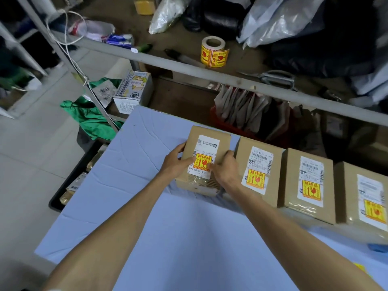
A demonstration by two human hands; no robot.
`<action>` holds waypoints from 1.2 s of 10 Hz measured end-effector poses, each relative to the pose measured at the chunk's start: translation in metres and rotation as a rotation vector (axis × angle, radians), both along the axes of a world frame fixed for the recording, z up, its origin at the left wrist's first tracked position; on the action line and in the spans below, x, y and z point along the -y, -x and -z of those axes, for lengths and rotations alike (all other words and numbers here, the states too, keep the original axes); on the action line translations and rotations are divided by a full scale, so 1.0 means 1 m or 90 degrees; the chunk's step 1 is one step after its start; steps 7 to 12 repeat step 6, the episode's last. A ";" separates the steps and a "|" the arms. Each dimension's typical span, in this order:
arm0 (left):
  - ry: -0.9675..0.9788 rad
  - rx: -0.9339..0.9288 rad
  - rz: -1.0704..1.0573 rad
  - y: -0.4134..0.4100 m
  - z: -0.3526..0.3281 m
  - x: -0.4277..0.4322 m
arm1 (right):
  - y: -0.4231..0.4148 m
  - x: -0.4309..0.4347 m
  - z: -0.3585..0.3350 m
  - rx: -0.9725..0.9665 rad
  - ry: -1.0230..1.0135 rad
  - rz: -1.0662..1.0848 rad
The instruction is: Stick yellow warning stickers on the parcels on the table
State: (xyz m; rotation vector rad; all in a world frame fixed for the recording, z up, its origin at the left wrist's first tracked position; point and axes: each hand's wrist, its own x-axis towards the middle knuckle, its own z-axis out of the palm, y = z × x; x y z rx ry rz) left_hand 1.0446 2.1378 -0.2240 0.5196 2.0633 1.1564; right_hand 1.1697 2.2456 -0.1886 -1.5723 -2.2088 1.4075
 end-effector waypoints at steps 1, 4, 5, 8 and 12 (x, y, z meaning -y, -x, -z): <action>0.015 -0.009 0.009 -0.002 0.001 0.001 | 0.000 0.001 0.002 0.017 -0.003 -0.007; 0.151 -0.254 0.102 -0.011 -0.037 -0.009 | -0.004 0.001 -0.016 0.103 -0.023 -0.112; 0.207 -0.403 0.176 -0.030 -0.058 -0.019 | -0.014 0.002 -0.029 0.089 -0.029 -0.152; 0.188 -0.388 0.194 -0.053 -0.072 -0.028 | -0.036 -0.003 -0.046 0.052 -0.049 -0.153; 0.188 -0.388 0.194 -0.053 -0.072 -0.028 | -0.036 -0.003 -0.046 0.052 -0.049 -0.153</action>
